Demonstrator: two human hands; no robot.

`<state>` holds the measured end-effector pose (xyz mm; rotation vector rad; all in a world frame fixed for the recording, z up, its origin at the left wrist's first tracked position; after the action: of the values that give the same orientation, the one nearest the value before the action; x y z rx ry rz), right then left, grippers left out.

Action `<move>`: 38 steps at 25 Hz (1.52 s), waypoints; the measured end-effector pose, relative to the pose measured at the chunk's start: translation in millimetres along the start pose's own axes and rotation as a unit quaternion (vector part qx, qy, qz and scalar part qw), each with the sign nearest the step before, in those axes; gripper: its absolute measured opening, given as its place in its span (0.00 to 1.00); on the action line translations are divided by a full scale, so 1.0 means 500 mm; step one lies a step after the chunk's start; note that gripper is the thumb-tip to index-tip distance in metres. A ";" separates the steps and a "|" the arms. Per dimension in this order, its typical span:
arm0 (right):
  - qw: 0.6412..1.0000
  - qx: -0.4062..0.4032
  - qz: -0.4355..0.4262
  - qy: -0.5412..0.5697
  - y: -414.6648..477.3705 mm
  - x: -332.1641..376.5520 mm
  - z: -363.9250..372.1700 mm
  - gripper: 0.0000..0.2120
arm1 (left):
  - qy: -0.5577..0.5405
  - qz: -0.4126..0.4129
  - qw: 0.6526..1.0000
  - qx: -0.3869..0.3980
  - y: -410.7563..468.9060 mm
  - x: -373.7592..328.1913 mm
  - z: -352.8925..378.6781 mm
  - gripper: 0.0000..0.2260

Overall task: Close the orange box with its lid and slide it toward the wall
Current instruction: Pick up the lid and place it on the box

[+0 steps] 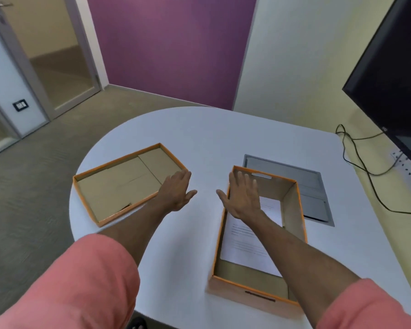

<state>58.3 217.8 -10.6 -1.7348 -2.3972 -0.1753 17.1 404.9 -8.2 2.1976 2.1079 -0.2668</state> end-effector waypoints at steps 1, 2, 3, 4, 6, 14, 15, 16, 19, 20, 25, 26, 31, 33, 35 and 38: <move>1.000 0.000 -0.010 0.001 0.019 0.031 0.005 0.36 | 0.009 -0.001 1.000 -0.001 0.005 0.029 -0.003 0.28; 1.000 0.000 -0.015 0.005 0.038 0.061 0.011 0.36 | 0.019 -0.004 1.000 0.000 0.011 0.057 -0.006 0.28; 1.000 0.001 -0.020 0.009 0.060 0.095 0.020 0.36 | 0.027 -0.009 1.000 0.002 0.019 0.091 -0.010 0.28; 1.000 0.002 -0.024 0.012 0.082 0.128 0.031 0.36 | 0.031 -0.014 0.999 0.005 0.026 0.125 -0.013 0.28; 0.999 0.011 -0.030 0.012 0.114 0.184 0.057 0.36 | 0.023 -0.025 0.999 0.010 0.038 0.184 -0.016 0.28; 0.997 0.059 -0.042 -0.006 0.235 0.409 0.232 0.34 | 0.027 -0.058 0.996 0.065 0.077 0.513 0.038 0.29; 0.997 0.069 -0.039 -0.010 0.245 0.424 0.251 0.34 | 0.027 -0.059 0.995 0.073 0.082 0.540 0.052 0.29; 0.996 0.082 -0.033 -0.012 0.253 0.437 0.272 0.34 | 0.026 -0.059 0.994 0.084 0.087 0.563 0.068 0.29; 0.992 0.120 -0.016 -0.016 0.264 0.468 0.331 0.34 | 0.023 -0.057 0.991 0.121 0.104 0.607 0.117 0.31; 0.991 0.131 -0.007 -0.010 0.262 0.475 0.350 0.34 | 0.020 -0.056 0.989 0.134 0.109 0.616 0.135 0.31; 0.982 0.184 0.038 0.021 0.255 0.486 0.434 0.30 | -0.005 -0.026 0.982 0.185 0.118 0.636 0.225 0.30; 0.980 0.196 0.038 0.021 0.254 0.484 0.446 0.30 | -0.008 -0.019 0.982 0.188 0.117 0.640 0.240 0.30; 0.975 0.221 0.013 0.004 0.263 0.451 0.477 0.29 | -0.001 -0.005 0.981 0.194 0.113 0.642 0.285 0.28; 0.972 0.235 0.007 -0.008 0.273 0.424 0.476 0.29 | 0.006 -0.007 0.984 0.177 0.110 0.617 0.290 0.27; 0.970 0.242 -0.005 -0.037 0.280 0.385 0.470 0.29 | 0.035 -0.001 0.988 0.153 0.107 0.584 0.287 0.27; 0.962 0.257 -0.020 -0.087 0.281 0.322 0.453 0.28 | 0.093 0.039 0.987 0.126 0.102 0.526 0.278 0.26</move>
<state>125.9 456.5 -199.1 -1.5029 -2.3082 0.5685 68.1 635.9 -195.8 2.5323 2.1809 -0.3517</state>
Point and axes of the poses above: each hand's wrist, its own y-axis towards the middle knuckle, its own z-axis out of the palm, x = y × z, the point moved 6 cm from there along y, towards the middle knuckle, and after that the axes turned 5 degrees about y, right-handed, at the moved point
